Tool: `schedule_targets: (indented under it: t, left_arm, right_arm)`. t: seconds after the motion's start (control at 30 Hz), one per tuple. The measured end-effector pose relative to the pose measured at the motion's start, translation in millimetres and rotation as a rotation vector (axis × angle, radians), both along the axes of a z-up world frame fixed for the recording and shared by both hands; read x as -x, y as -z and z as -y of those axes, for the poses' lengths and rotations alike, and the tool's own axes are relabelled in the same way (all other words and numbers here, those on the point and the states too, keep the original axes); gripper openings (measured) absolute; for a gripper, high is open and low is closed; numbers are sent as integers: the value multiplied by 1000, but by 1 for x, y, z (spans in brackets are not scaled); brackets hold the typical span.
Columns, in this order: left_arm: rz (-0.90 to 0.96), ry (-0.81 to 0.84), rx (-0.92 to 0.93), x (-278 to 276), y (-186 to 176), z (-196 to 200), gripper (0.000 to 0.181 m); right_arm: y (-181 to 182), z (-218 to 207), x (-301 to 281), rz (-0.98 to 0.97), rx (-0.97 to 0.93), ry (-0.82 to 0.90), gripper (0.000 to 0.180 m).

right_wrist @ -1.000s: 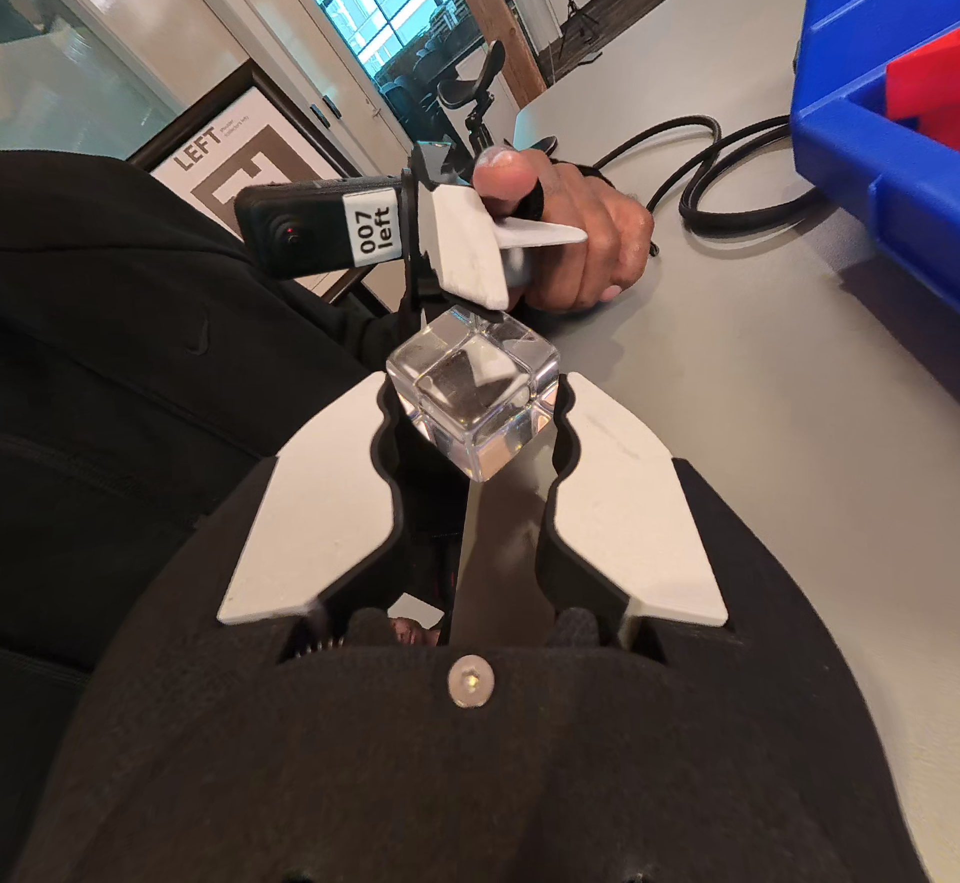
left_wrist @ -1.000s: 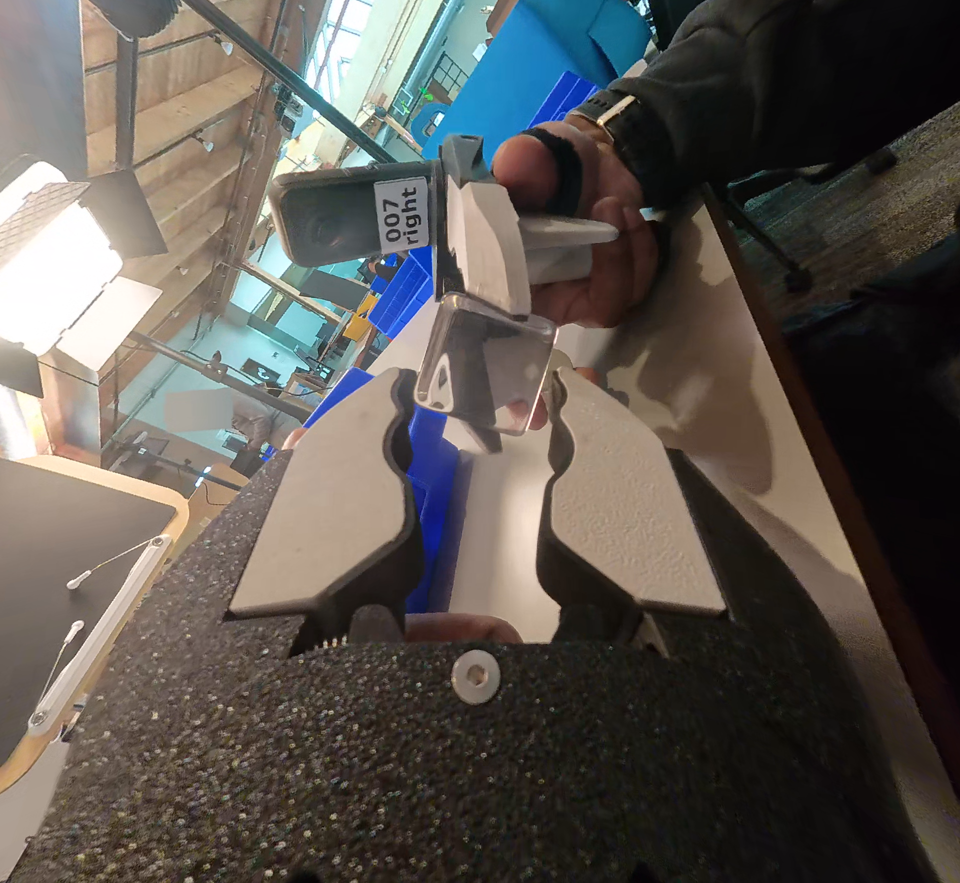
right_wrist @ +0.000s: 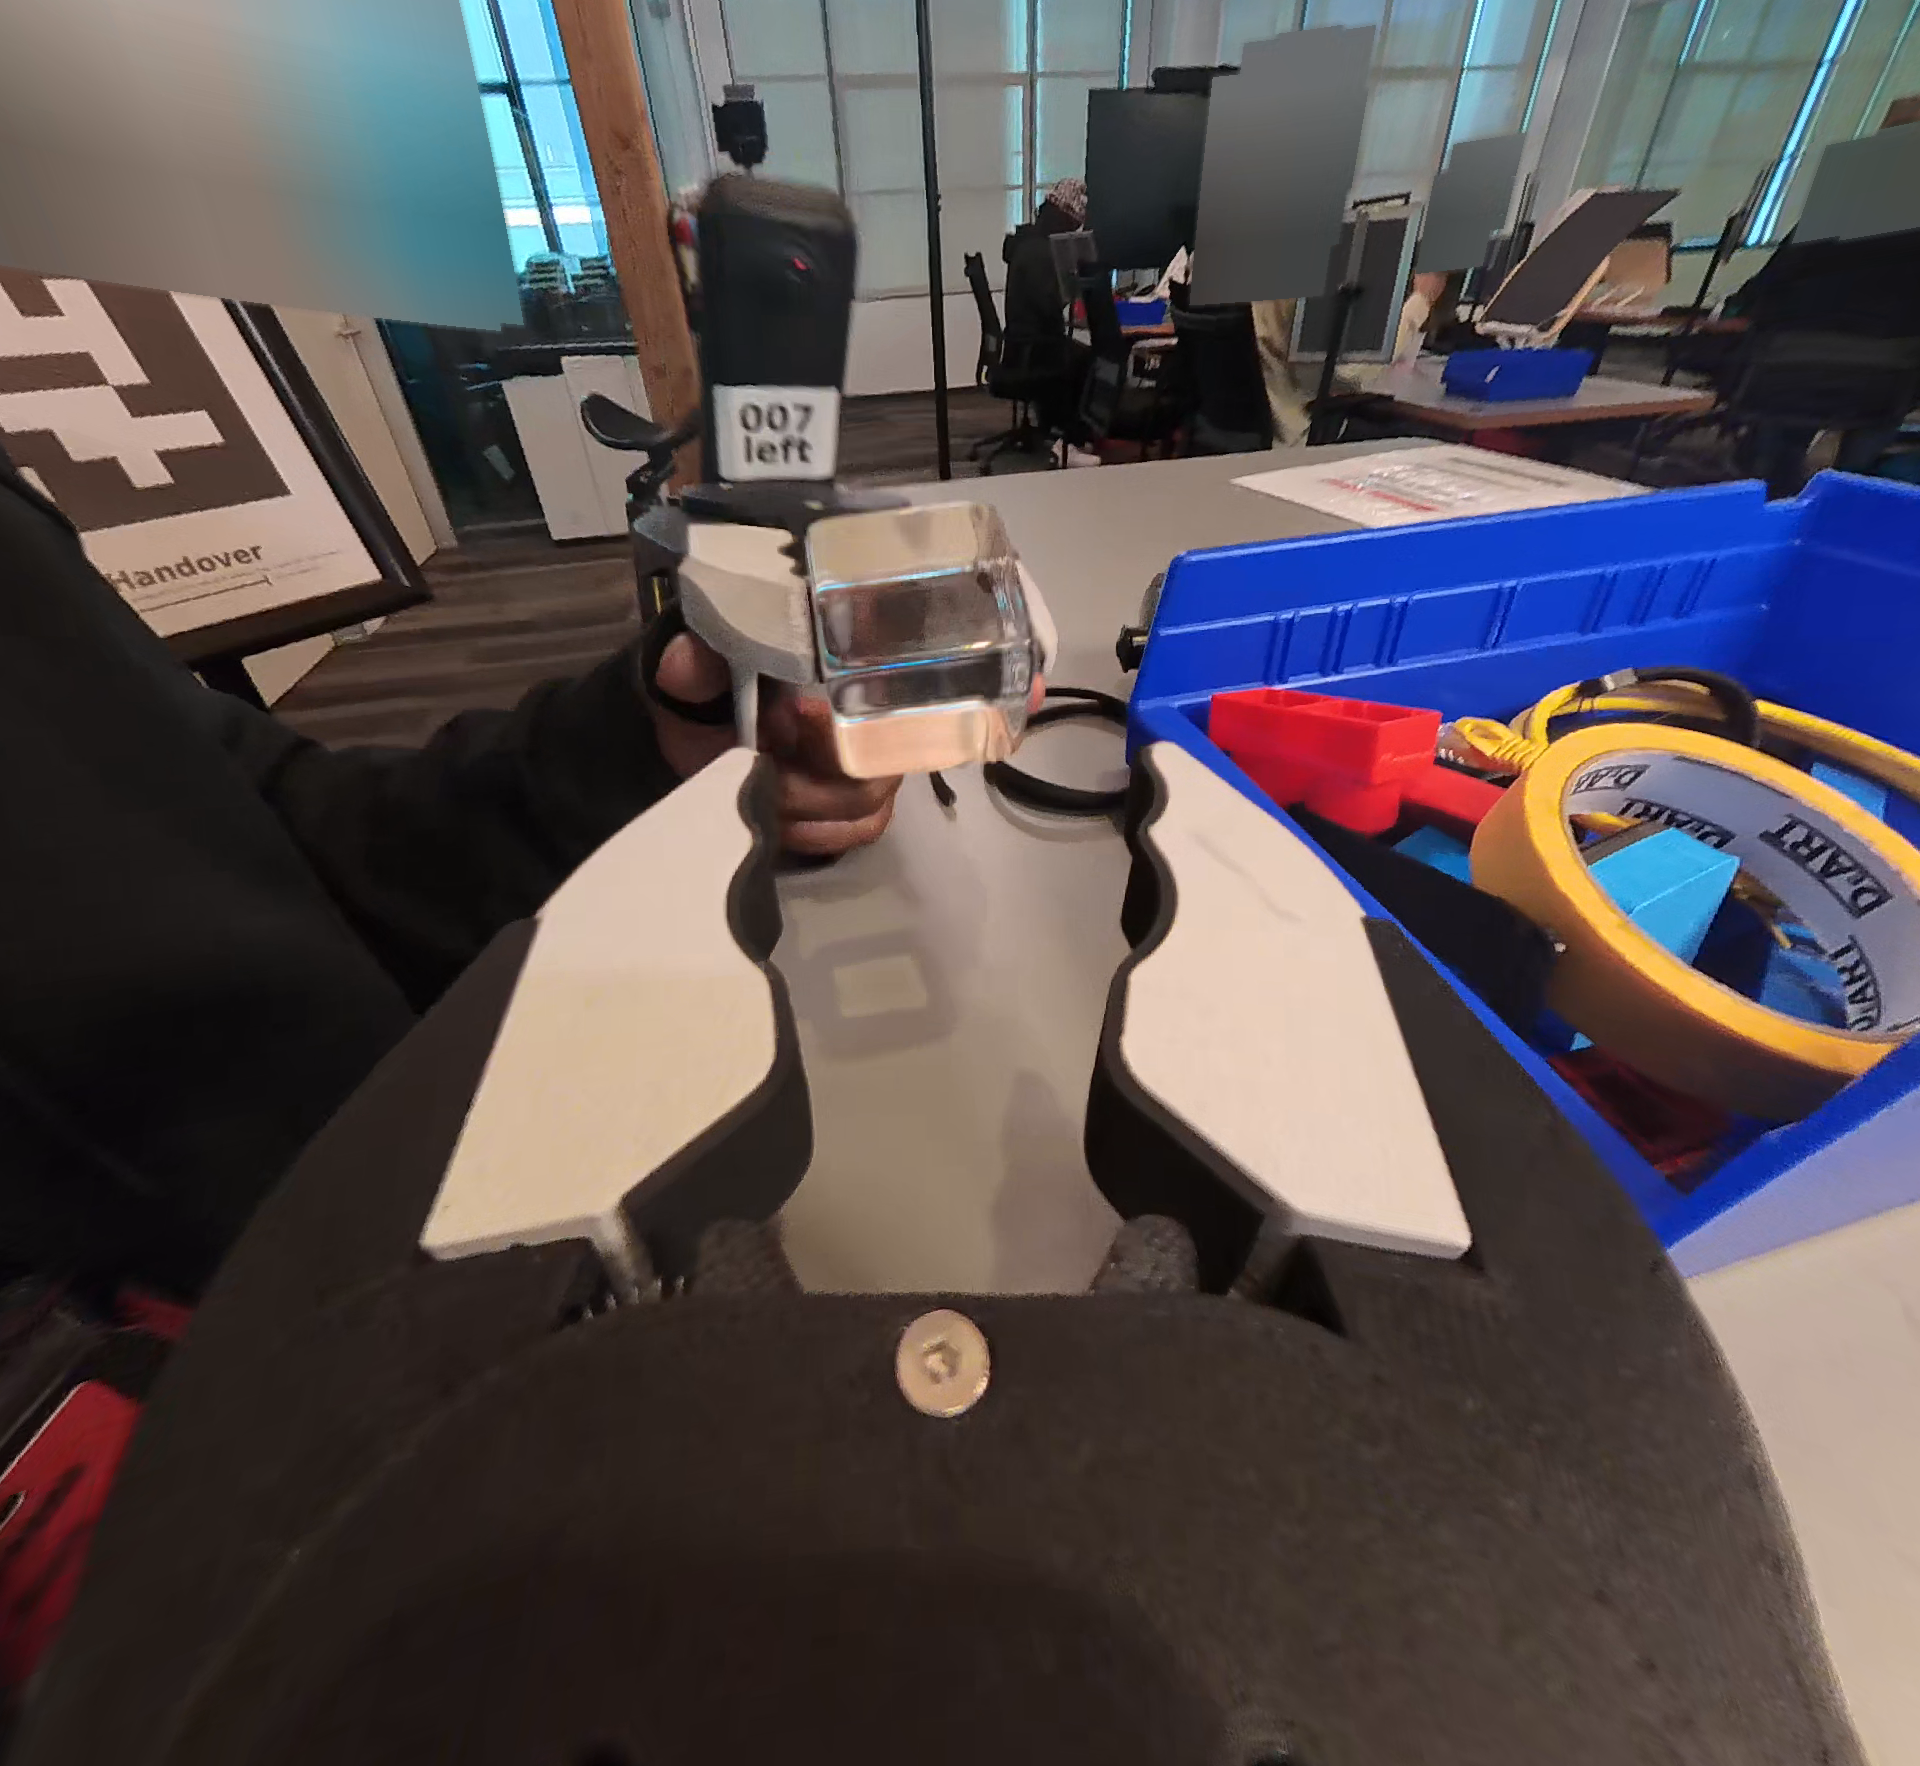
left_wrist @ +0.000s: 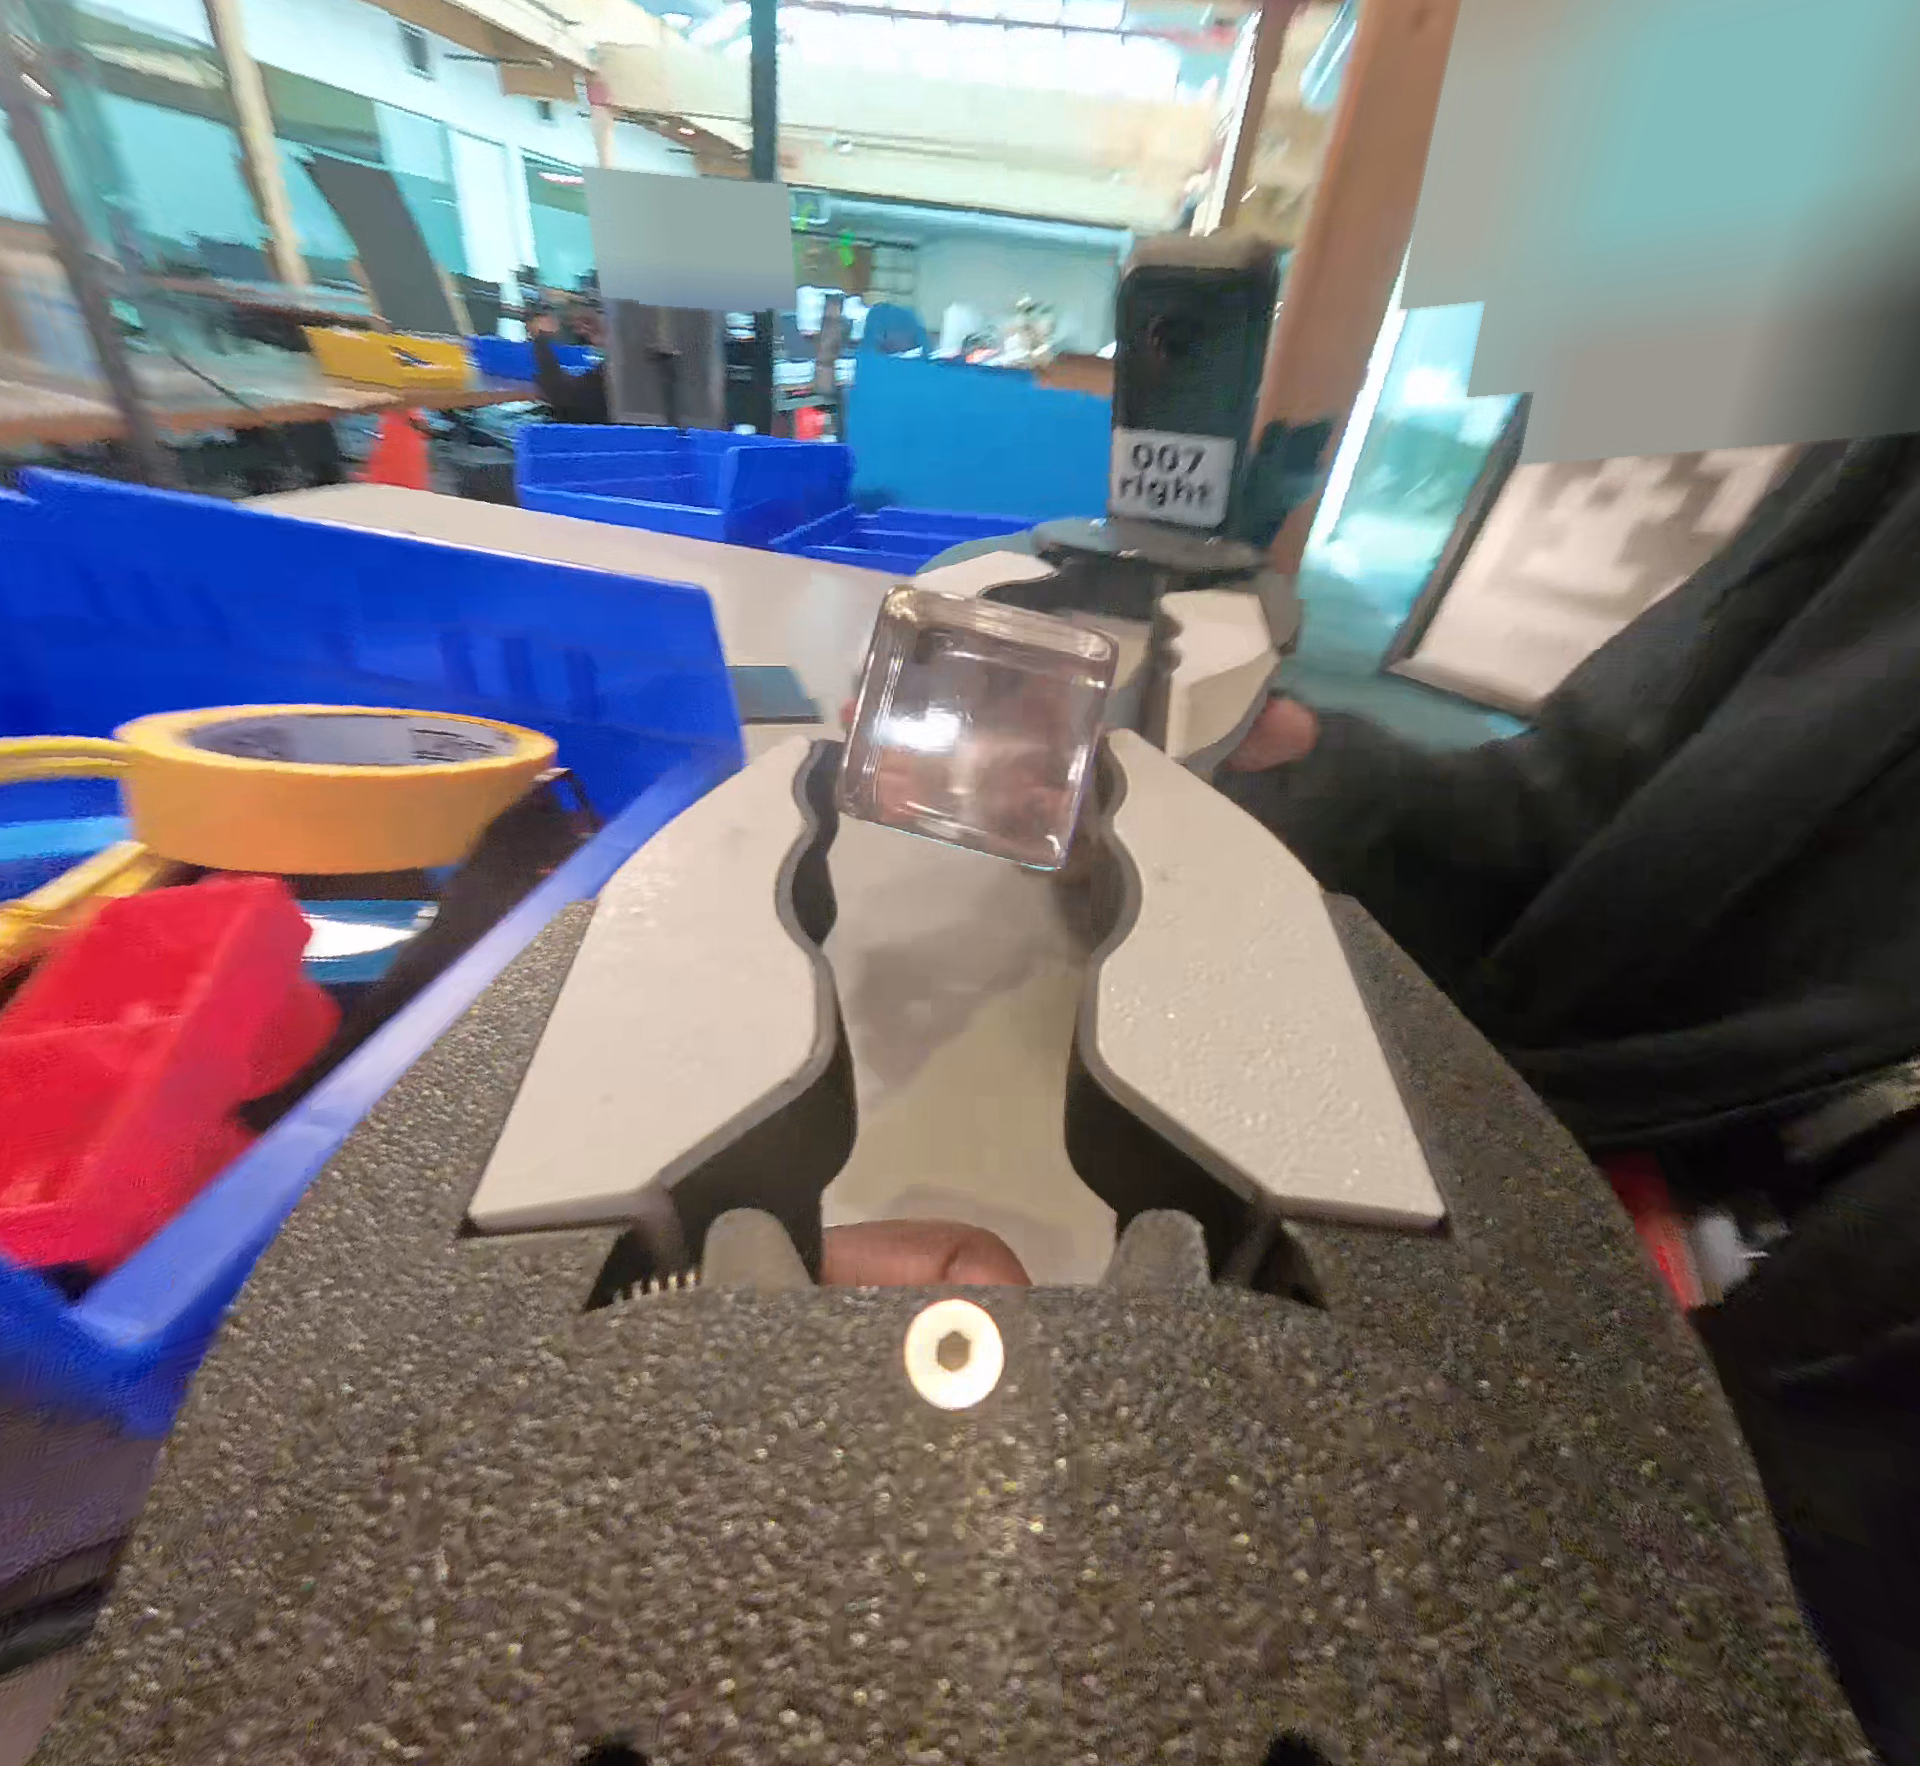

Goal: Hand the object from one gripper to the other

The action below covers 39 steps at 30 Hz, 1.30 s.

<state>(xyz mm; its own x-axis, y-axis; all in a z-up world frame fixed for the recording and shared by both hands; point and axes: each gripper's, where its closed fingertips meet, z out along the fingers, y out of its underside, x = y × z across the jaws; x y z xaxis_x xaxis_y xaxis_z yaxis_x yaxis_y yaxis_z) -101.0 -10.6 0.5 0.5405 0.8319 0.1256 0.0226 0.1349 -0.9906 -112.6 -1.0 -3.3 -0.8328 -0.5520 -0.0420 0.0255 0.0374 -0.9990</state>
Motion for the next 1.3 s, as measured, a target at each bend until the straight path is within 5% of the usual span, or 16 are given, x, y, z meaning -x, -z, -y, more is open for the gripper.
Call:
schedule_targets:
  t: [0.17,0.63,1.3]
  left_arm:
    - [118,108,-184,3,4,-7,46]
    - [197,206,-205,4,11,-25,46]
    - [165,199,-308,3,4,-17,53]
  right_arm:
    - [-9,-4,0,70,22,-23,59]
    - [-1,-8,-14,157,-87,-145,42]
    - [-11,-6,-3,422,-155,-206,42]
